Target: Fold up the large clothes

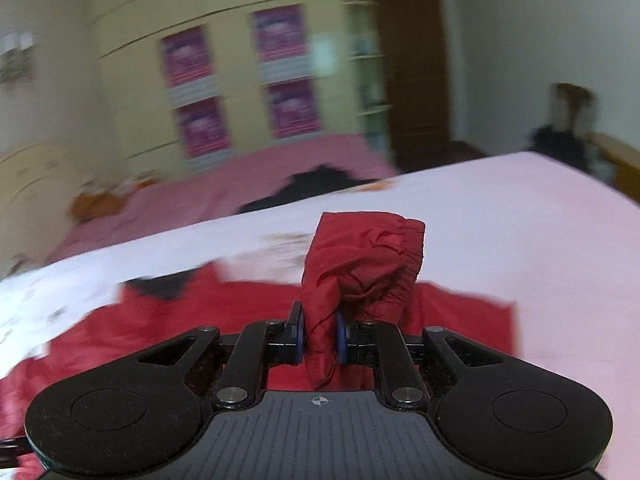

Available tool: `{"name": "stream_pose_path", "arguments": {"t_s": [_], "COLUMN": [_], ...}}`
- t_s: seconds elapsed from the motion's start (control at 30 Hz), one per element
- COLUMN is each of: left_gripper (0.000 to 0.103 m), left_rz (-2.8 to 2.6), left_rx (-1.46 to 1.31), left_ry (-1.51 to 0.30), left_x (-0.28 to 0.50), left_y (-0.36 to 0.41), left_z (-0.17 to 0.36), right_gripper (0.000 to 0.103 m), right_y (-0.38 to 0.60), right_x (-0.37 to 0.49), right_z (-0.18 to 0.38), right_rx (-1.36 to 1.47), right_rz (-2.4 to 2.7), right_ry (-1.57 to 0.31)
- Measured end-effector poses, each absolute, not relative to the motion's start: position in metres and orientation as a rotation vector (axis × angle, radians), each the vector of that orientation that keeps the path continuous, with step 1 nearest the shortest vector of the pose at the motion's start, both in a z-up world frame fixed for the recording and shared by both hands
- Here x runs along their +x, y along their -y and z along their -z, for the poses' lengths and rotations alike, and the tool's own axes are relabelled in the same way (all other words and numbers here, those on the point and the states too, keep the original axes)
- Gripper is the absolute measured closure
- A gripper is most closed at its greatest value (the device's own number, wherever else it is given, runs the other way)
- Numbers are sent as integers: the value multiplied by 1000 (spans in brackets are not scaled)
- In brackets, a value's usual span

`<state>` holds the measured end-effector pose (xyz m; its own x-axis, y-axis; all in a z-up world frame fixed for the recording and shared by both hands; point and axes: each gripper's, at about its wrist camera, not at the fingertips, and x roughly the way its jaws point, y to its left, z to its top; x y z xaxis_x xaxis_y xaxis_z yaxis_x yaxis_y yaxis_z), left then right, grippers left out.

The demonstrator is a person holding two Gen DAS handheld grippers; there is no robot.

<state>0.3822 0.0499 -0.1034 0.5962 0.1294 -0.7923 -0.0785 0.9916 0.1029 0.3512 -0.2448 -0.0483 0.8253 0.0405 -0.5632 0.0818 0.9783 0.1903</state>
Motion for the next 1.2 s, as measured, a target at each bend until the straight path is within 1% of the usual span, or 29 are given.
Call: {"name": "stream_pose_path", "arguments": {"t_s": [0.23, 0.43, 0.5, 0.53, 0.57, 0.83, 0.93, 1.07, 1.2], "left_gripper": [16, 16, 16, 14, 12, 5, 5, 6, 4], "left_rz": [-151, -155, -146, -136, -123, 31, 94, 189, 187], "left_rx": [34, 18, 4, -10, -28, -199, -242, -119, 64], "left_ry": [-931, -944, -946, -947, -946, -911, -898, -880, -886], "left_x": [388, 391, 391, 391, 391, 397, 405, 409, 410], "left_y": [-85, -100, -102, -103, -104, -84, -62, -10, 37], "left_z": [107, 112, 113, 112, 112, 103, 104, 108, 127], "right_gripper": [88, 87, 59, 32, 23, 23, 23, 23, 23], "right_y": [138, 90, 83, 84, 85, 123, 153, 196, 237], "right_x": [375, 395, 397, 394, 391, 368, 357, 346, 334], "right_z": [90, 128, 133, 132, 129, 100, 91, 92, 102], "right_rx": [205, 206, 215, 227, 232, 225, 238, 240, 272], "right_rz": [-193, -307, -332, -341, -343, -278, -211, -109, -10], "right_ry": [-725, -852, -873, -870, -853, -760, -731, -729, -750]}}
